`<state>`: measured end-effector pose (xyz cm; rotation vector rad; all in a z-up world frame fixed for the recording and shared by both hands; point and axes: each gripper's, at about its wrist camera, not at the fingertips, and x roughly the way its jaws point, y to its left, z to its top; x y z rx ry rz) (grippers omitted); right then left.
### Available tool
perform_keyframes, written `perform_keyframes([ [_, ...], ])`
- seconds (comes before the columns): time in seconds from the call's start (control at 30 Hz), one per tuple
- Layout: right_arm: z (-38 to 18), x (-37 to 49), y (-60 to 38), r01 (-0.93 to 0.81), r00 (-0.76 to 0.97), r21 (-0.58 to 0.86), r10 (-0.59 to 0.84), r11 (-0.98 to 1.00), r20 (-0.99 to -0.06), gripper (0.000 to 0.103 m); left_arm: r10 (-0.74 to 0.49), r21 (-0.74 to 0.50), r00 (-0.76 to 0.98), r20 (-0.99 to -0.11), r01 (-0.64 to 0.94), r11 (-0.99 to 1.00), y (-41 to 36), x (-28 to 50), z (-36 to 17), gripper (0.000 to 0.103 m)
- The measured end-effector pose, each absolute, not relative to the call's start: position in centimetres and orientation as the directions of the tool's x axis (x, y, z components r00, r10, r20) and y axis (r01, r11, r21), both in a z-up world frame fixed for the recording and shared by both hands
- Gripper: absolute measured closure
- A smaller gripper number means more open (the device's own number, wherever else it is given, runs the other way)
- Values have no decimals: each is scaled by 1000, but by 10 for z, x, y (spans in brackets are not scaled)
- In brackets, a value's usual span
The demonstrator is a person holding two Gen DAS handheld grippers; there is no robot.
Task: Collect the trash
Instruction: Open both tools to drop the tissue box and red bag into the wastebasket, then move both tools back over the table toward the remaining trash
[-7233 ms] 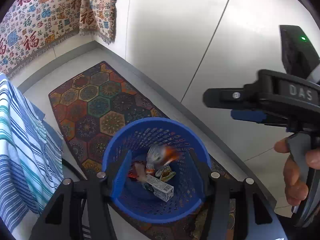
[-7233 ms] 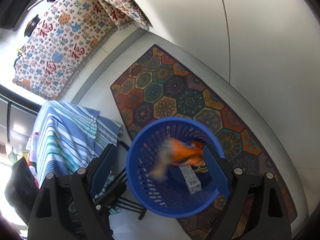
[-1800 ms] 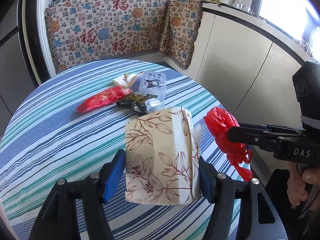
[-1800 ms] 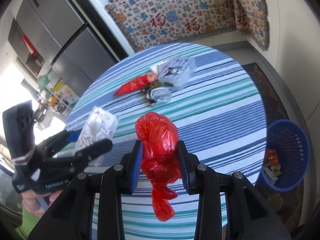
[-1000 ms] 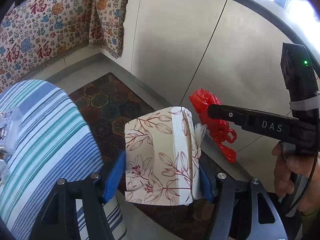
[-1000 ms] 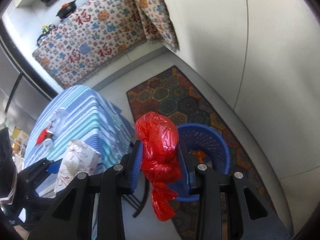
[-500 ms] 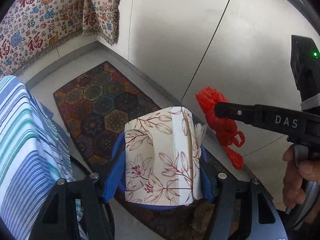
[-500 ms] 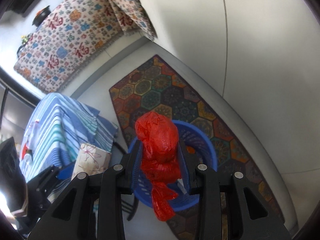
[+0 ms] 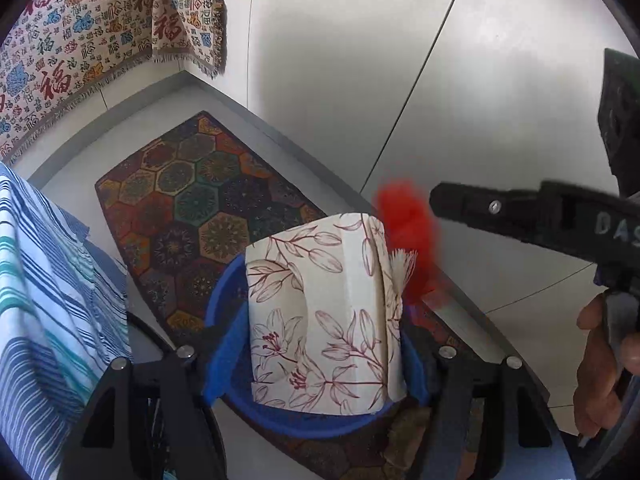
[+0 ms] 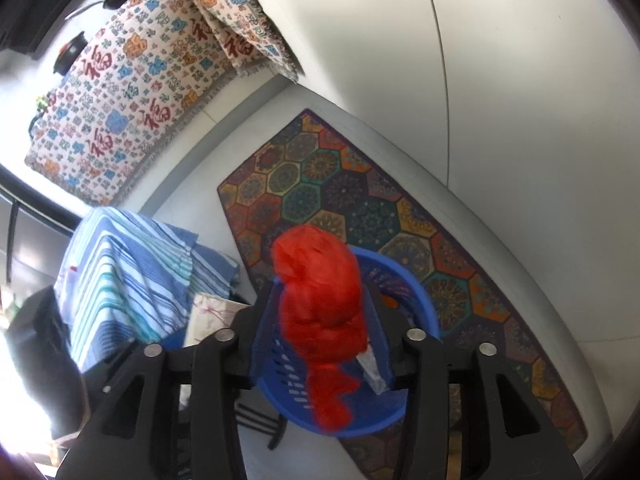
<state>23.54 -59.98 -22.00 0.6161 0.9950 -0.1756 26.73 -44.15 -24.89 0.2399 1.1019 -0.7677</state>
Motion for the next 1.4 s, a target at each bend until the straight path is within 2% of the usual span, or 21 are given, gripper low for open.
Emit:
perform_keyframes([
  [0.1, -215, 234, -602, 413, 564, 406, 121, 815, -817, 49, -455, -213, 218, -863, 660, 720, -442, 269, -250, 33],
  [0.13, -214, 233, -602, 413, 569, 408, 119, 815, -814, 48, -459, -216, 218, -862, 661, 719, -443, 270, -250, 30],
  [0.17, -213, 233, -601, 411, 573, 409, 118, 814, -811, 48, -460, -218, 215, -861, 662, 717, -443, 270, -250, 27],
  [0.67, -187, 220, -605, 409, 648, 411, 58, 815, -760, 44, -474, -174, 326, -818, 645, 744, -415, 257, -215, 27],
  [0.9, -158, 206, -567, 341, 676, 272, -34, 900, -736, 36, -469, -130, 449, -761, 603, 787, -313, 216, -177, 27],
  [1.03, -142, 199, -518, 246, 709, 205, -32, 947, -705, 30, -431, -113, 498, -752, 547, 830, -236, 195, -175, 27],
  [1.23, -137, 193, -397, -7, 724, 123, 90, 992, -684, 27, -294, -49, 562, -773, 409, 911, -115, 189, -202, 27],
  [1.4, -152, 191, -293, -222, 650, 136, 251, 965, -717, 26, -214, -25, 571, -793, 320, 947, -35, 211, -224, 27],
])
